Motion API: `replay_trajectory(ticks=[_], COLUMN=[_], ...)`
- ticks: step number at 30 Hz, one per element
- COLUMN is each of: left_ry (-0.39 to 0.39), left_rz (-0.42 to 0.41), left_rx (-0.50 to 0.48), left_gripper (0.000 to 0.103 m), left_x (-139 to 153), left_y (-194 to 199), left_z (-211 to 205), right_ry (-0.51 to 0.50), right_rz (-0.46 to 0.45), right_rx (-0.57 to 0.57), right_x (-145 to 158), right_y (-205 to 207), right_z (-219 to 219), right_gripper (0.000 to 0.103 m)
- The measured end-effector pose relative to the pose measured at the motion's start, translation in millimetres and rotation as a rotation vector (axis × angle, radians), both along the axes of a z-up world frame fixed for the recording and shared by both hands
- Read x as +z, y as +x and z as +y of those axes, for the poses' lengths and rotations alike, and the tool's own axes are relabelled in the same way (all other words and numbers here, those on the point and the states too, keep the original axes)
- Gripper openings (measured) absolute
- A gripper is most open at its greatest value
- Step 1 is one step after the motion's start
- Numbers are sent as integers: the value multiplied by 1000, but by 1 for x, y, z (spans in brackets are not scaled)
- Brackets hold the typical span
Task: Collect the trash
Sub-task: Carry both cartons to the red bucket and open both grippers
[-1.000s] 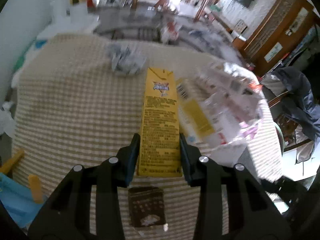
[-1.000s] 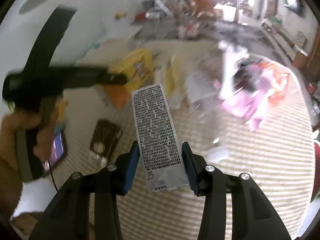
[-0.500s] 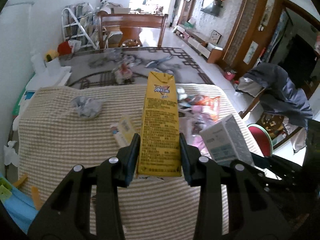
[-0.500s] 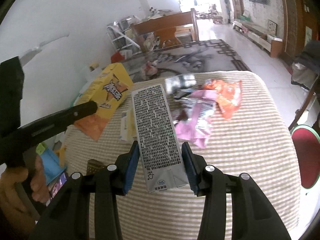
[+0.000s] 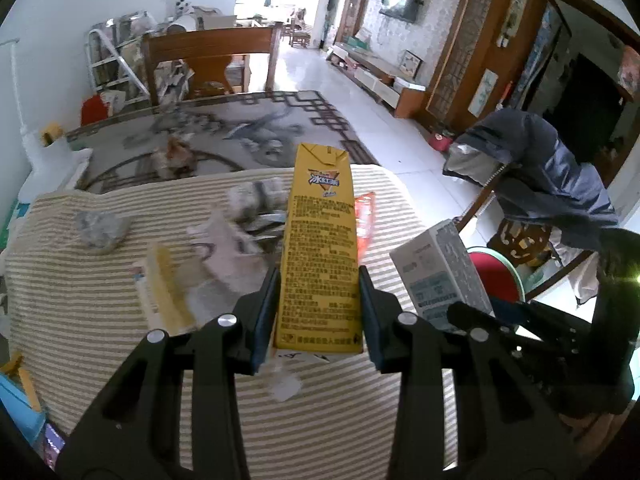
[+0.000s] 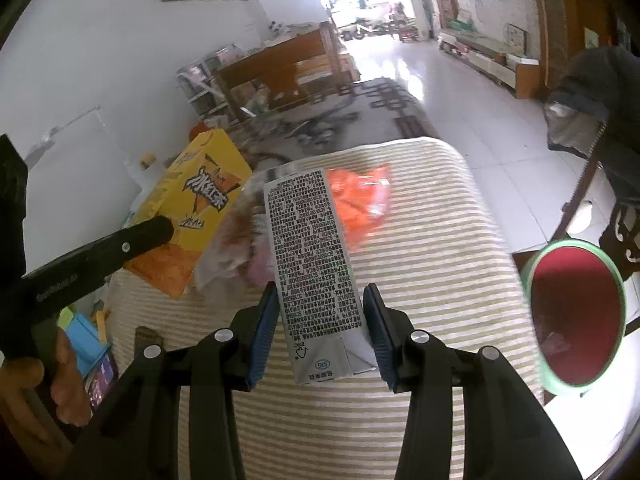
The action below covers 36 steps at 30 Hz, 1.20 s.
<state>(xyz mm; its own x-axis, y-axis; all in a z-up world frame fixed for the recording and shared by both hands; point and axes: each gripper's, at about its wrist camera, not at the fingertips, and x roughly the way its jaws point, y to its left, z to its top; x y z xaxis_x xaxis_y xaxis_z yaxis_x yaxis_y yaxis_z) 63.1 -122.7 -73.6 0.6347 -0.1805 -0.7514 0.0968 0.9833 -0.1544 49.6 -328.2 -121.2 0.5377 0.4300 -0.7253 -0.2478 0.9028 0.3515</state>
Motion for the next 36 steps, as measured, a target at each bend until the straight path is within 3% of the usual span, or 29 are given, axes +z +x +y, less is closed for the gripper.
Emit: replay_trajectory(ticks=[12, 22, 32, 35, 36], left_ry=[3, -74, -48, -45, -42], left_rz=[41, 174, 287, 323, 332], left_rx=[-125, -357, -508, -547, -548], left_gripper=[37, 37, 37, 39, 49], left_x=[-10, -50, -89, -98, -100], left_y=[28, 48, 67, 71, 72], left_z=[-101, -207, -289, -304, -308], right_ry=[28, 38, 46, 23, 23], right_rz=[41, 115, 160, 151, 144], right_rx=[-171, -399, -557, -597, -611], right_x=[-12, -38, -59, -60, -60], right_y=[14, 15, 10, 9, 9], right_z=[-111, -207, -275, -285, -288], right_gripper=[42, 37, 37, 42, 54])
